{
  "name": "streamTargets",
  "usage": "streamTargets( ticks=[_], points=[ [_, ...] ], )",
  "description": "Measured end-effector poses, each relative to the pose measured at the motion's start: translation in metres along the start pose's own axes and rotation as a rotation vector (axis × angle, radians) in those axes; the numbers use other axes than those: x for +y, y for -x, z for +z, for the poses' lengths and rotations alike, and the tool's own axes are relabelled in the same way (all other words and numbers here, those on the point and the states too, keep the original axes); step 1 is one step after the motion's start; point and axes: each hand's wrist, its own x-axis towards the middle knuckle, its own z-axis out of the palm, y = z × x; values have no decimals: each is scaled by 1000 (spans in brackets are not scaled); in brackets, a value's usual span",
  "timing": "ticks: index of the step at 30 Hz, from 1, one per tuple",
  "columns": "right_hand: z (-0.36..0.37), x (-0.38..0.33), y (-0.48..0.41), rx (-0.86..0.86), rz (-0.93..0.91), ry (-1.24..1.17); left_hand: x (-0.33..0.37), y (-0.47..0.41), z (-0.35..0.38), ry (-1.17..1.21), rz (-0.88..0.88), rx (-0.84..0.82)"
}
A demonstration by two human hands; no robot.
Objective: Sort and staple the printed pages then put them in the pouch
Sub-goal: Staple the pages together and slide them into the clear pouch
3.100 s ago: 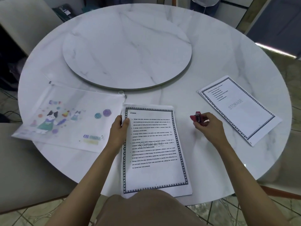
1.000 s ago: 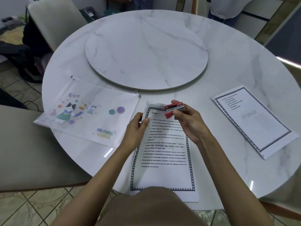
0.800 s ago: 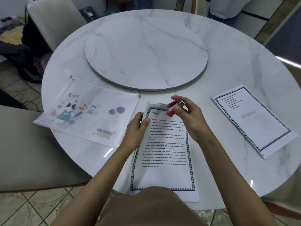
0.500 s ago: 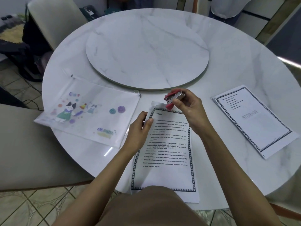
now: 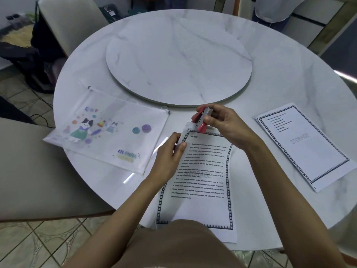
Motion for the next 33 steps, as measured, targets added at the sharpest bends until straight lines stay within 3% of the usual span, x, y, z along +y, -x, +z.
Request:
streamTargets(
  ticks=[18,33],
  points=[
    [2,-1,8,-1,17,-16,3,3,6,49,-34,-16],
    [7,-7,9,-12,16,97,7,6,11,-181,93,4]
  ],
)
